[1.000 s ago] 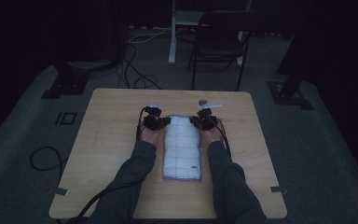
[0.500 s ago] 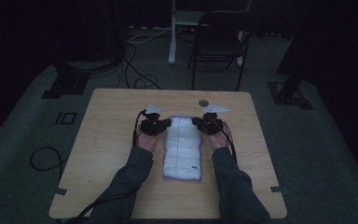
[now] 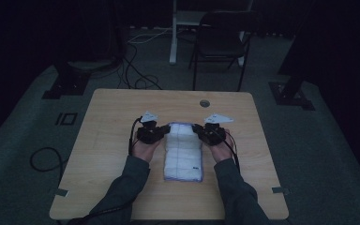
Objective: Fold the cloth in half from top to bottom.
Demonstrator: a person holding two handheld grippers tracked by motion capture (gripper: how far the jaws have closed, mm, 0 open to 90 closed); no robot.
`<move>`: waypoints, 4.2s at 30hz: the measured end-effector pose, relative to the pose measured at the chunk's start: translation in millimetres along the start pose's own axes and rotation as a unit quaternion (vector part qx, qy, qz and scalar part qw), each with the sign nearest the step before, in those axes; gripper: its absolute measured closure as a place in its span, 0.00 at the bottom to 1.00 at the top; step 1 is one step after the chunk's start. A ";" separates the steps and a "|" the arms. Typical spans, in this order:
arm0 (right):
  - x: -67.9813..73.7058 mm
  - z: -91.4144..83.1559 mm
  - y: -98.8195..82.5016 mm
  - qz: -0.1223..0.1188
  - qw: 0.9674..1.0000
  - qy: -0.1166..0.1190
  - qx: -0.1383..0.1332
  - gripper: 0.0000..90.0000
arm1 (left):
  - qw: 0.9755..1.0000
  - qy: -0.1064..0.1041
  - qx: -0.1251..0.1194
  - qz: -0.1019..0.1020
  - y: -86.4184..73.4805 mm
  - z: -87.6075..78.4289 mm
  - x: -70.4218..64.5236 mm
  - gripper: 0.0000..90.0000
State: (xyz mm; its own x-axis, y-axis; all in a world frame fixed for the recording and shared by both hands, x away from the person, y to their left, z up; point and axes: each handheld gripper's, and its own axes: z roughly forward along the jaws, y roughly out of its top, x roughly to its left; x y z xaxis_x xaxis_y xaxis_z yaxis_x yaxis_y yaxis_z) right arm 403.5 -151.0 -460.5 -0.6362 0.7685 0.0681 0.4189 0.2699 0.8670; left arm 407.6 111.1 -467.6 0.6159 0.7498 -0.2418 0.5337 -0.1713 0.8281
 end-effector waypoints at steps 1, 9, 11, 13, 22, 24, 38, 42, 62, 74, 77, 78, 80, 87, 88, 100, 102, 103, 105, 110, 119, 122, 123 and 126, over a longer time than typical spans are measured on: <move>1.4 -1.6 -0.7 -0.003 1.000 -0.001 -0.001 0.93 | 1.000 -0.001 -0.002 0.000 -1.2 -1.5 -1.4 0.95; 8.5 -10.9 -7.4 -0.001 1.000 0.007 -0.006 0.93 | 1.000 -0.009 -0.012 0.002 -9.3 -12.1 -8.7 0.95; 9.8 -12.4 -9.3 0.000 1.000 0.009 -0.007 0.93 | 1.000 -0.010 -0.013 0.001 -10.8 -14.2 -9.9 0.95; 11.2 -13.4 -11.3 0.000 1.000 0.010 -0.007 0.93 | 1.000 -0.011 -0.015 0.001 -12.3 -16.3 -11.4 0.95; 16.4 -15.9 -19.9 0.009 1.000 0.018 -0.009 0.93 | 1.000 -0.014 -0.018 0.002 -18.9 -22.3 -15.4 0.95; 17.3 -17.2 -21.7 0.009 1.000 0.019 -0.009 0.93 | 1.000 -0.015 -0.020 0.002 -21.4 -23.0 -16.7 0.95; 21.0 -21.5 -34.9 0.011 1.000 0.025 -0.005 0.93 | 1.000 -0.021 -0.016 0.003 -33.0 -25.0 -22.1 0.95; 23.0 -21.3 -37.2 0.009 1.000 0.028 -0.005 0.93 | 1.000 -0.021 -0.014 0.002 -37.0 -26.8 -22.3 0.95; 27.3 -23.6 -47.2 0.006 0.999 0.036 0.001 0.93 | 1.000 -0.024 -0.009 0.008 -53.7 -30.7 -28.4 0.94; 32.7 -21.3 -60.1 0.012 0.999 0.042 0.010 0.93 | 1.000 -0.022 0.000 0.005 -65.6 -29.7 -28.7 0.94; 33.7 -20.6 -63.2 0.013 0.999 0.043 0.012 0.93 | 1.000 -0.022 0.002 0.003 -68.7 -29.4 -29.1 0.94; 34.0 -20.4 -64.3 0.013 0.999 0.043 0.013 0.93 | 1.000 -0.021 0.003 0.003 -69.8 -29.3 -29.1 0.94; 34.7 -20.0 -66.2 0.013 0.999 0.045 0.015 0.93 | 1.000 -0.021 0.005 0.001 -72.3 -29.0 -29.1 0.94; 37.6 -18.4 -73.1 0.012 0.999 0.046 0.022 0.93 | 1.000 -0.022 0.013 0.002 -79.9 -28.6 -29.0 0.94; 38.0 -18.3 -74.0 0.013 0.999 0.047 0.023 0.93 | 1.000 -0.022 0.013 0.002 -80.5 -28.5 -29.0 0.94; 41.0 -16.4 -81.5 0.013 0.998 0.053 0.031 0.92 | 1.000 -0.021 0.021 -0.001 -92.1 -27.4 -28.8 0.93; 41.3 -16.3 -83.0 0.012 0.998 0.052 0.032 0.92 | 0.999 -0.021 0.024 -0.001 -93.9 -27.1 -29.2 0.93; 41.4 -16.2 -83.7 0.012 0.998 0.053 0.033 0.92 | 0.999 -0.021 0.026 0.001 -94.6 -27.0 -29.2 0.93; 41.3 -16.5 -85.0 0.011 0.998 0.053 0.034 0.92 | 0.999 -0.021 0.027 -0.001 -96.1 -27.0 -29.8 0.93; 42.4 -17.9 -89.0 0.009 0.998 0.054 0.036 0.91 | 0.999 -0.026 0.030 0.001 -99.3 -28.7 -30.7 0.90; 41.8 -28.6 -93.6 -0.003 0.998 0.039 0.041 0.70 | 0.999 -0.036 0.005 0.000 -96.4 -44.0 -29.6 0.75; 40.5 -32.4 -96.0 -0.008 0.998 0.033 0.043 0.66 | 1.000 -0.030 -0.003 -0.003 -94.6 -48.1 -25.8 0.75; 39.5 -34.3 -96.5 -0.005 0.999 0.032 0.041 0.66 | 1.000 -0.029 -0.004 -0.006 -94.5 -48.4 -24.5 0.75; 36.6 -39.6 -96.3 0.002 0.999 0.031 0.033 0.64 | 1.000 -0.016 -0.001 -0.015 -95.7 -47.0 -18.6 0.75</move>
State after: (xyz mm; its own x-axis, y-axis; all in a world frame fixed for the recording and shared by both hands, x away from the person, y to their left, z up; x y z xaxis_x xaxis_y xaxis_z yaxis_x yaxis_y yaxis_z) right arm 314.2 -171.8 -521.9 -0.6719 0.7334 0.1033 0.4621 0.3061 0.8323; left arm 317.8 143.6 -518.6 0.6176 0.7339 -0.2829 0.5514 -0.1474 0.8211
